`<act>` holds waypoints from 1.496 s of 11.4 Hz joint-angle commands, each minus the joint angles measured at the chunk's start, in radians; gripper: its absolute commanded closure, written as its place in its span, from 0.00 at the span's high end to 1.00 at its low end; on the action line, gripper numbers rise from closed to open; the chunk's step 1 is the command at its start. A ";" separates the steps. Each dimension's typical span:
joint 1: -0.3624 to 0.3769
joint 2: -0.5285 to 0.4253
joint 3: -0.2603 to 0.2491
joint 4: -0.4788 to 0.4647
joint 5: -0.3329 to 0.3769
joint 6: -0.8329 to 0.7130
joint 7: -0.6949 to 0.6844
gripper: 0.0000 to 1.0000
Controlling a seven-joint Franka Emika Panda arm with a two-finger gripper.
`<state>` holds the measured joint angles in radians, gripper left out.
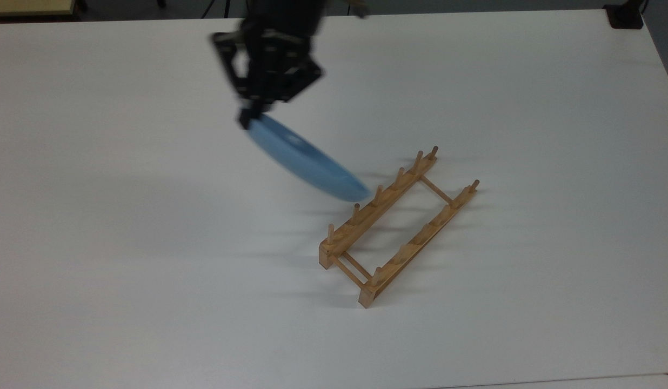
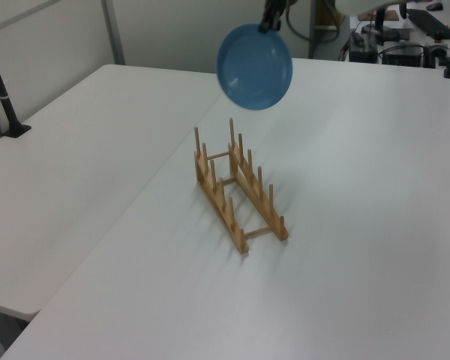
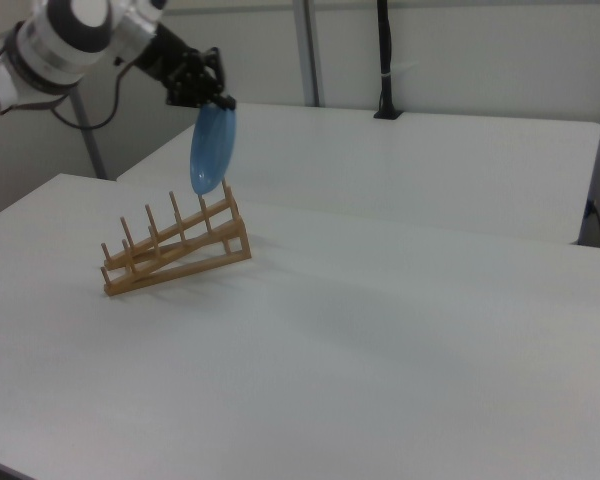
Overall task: Place plate in plate rack
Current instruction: 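Carry the upright plate over the wooden rack and lower it between pegs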
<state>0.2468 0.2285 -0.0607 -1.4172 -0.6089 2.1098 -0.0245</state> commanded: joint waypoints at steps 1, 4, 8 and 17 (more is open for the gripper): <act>0.035 0.006 0.097 -0.040 -0.211 0.013 0.220 0.00; 0.055 0.015 0.145 -0.081 -0.279 -0.033 0.262 0.00; 0.095 0.046 0.157 -0.111 -0.308 -0.074 0.294 0.00; 0.097 0.097 0.228 -0.154 -0.368 -0.087 0.457 0.73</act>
<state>0.3392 0.3298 0.1576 -1.5547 -0.9552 2.0383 0.3405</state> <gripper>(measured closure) 0.881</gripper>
